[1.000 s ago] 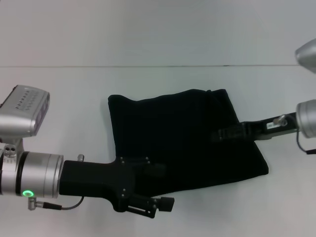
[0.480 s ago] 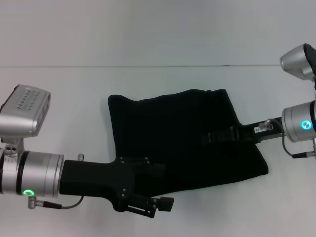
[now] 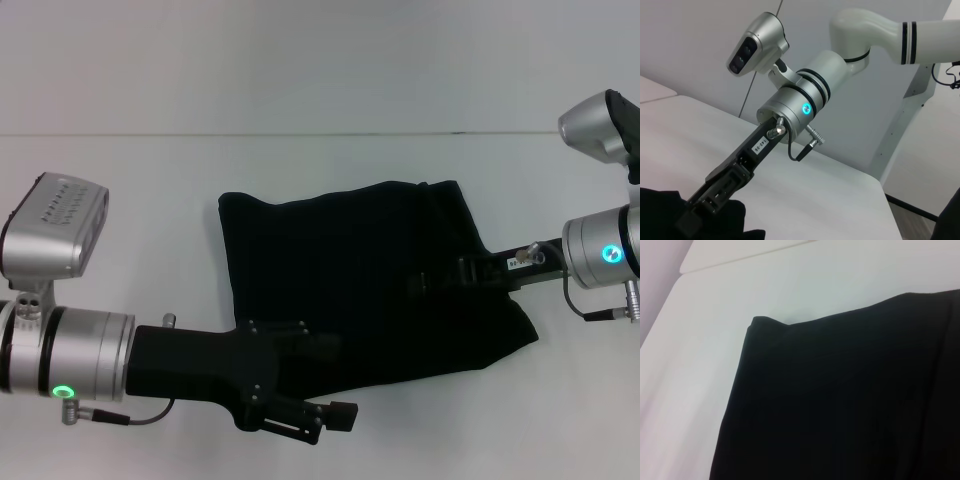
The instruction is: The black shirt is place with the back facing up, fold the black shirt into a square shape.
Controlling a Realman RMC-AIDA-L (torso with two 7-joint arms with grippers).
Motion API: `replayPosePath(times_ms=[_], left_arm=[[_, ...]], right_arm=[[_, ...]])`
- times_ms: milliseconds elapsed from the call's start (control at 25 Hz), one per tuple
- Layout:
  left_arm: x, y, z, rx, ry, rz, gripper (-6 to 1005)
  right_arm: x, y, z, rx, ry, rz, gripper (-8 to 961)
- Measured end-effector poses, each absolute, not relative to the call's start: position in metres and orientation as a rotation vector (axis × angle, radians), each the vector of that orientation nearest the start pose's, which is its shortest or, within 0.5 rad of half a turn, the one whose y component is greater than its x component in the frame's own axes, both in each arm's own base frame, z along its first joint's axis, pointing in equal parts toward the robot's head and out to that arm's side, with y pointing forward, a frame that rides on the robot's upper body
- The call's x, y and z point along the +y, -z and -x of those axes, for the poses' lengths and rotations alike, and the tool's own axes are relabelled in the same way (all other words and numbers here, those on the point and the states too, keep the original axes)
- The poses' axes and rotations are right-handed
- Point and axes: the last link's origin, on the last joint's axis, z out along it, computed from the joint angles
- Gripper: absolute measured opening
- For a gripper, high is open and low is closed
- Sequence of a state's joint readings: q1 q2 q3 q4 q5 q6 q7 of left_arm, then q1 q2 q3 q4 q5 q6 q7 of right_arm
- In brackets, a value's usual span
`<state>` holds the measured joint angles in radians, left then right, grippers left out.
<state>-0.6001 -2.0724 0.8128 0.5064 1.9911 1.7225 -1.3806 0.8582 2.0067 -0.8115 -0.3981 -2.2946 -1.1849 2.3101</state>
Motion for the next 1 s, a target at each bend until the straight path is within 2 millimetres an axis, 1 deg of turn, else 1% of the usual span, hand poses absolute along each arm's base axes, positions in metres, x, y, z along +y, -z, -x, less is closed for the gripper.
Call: replayPosePath(times_ms=[200, 440, 680, 800, 1000], left_arm=[[0.301, 0.035, 0.231, -0.642, 0.841, 3.042, 951], [0.301, 0.036, 0.231, -0.646, 0.849, 3.04, 951], [0.3, 0.039, 0.229, -0.649, 0.855, 3.045, 950], [0.3, 0.039, 0.228, -0.65, 0.857, 3.045, 950], [0.301, 0.038, 0.227, -0.654, 0.861, 3.044, 950]], right_arm=[[0.402, 0.034, -0.241, 1.657, -0.227, 2.388, 561], [0.401, 0.026, -0.253, 1.673, -0.238, 2.346, 427], [0.401, 0.02, -0.258, 1.677, -0.24, 2.329, 323], [0.401, 0.019, -0.258, 1.677, -0.24, 2.332, 337], [0.401, 0.025, -0.252, 1.673, -0.233, 2.354, 351]])
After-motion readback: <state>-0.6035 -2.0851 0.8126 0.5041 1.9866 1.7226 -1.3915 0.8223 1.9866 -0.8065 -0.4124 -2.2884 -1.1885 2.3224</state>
